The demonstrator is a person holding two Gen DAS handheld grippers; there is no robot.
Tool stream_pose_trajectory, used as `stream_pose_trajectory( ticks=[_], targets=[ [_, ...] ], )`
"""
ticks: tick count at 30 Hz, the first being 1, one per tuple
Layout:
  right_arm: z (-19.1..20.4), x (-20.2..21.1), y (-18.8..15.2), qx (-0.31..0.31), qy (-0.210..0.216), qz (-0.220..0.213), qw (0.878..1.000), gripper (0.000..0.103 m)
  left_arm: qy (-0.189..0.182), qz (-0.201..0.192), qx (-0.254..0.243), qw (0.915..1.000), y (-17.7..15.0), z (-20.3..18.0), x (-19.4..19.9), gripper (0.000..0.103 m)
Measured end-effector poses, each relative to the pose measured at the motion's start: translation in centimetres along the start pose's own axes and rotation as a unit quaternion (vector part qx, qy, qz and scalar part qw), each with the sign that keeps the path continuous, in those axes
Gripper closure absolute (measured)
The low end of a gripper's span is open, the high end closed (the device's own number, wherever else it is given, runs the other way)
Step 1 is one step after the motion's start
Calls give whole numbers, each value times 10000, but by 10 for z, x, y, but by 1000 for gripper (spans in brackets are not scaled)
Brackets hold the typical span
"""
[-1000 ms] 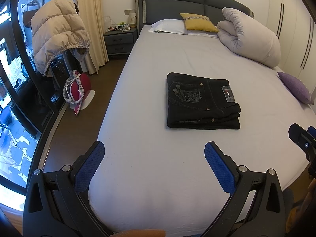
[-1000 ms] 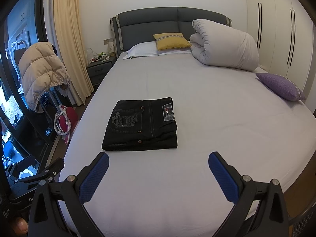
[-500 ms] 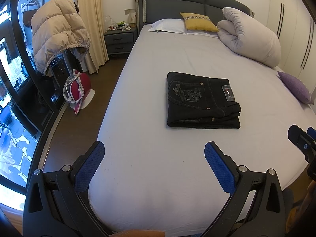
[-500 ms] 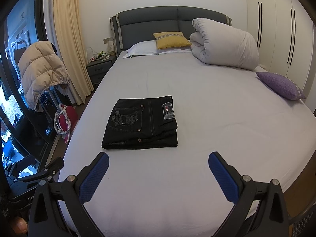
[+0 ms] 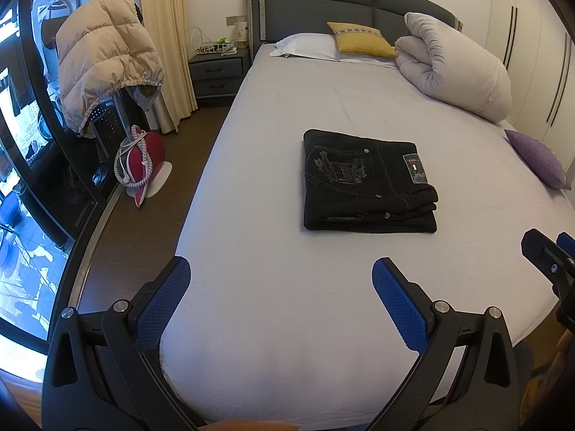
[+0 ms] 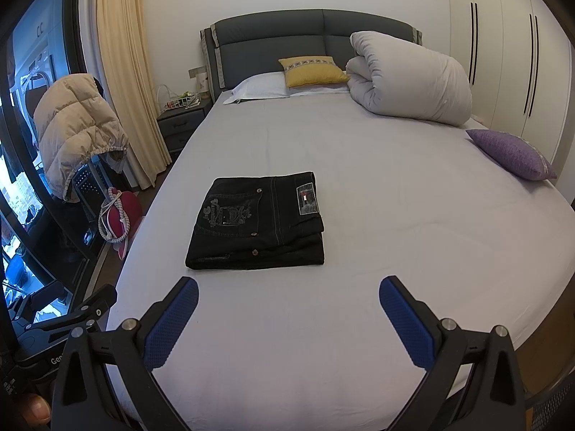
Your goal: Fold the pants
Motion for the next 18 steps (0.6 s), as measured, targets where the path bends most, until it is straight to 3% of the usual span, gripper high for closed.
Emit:
stream_pose_trajectory(
  ticks=[18],
  targets=[
    [-2, 0, -2, -12, 40, 78, 10000, 0, -22, -6, 42, 10000, -3, -2, -1, 0]
  ],
)
Point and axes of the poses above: each gripper's, at about its wrist camera, not at the fingertips, and x roughly against the way its jaws point, z to its left, y to its top, the point moved 8 cm from there along -x, roughly the way its jaws point, and after that the axes turned 8 degrees about -z, right-handed, at the moved point
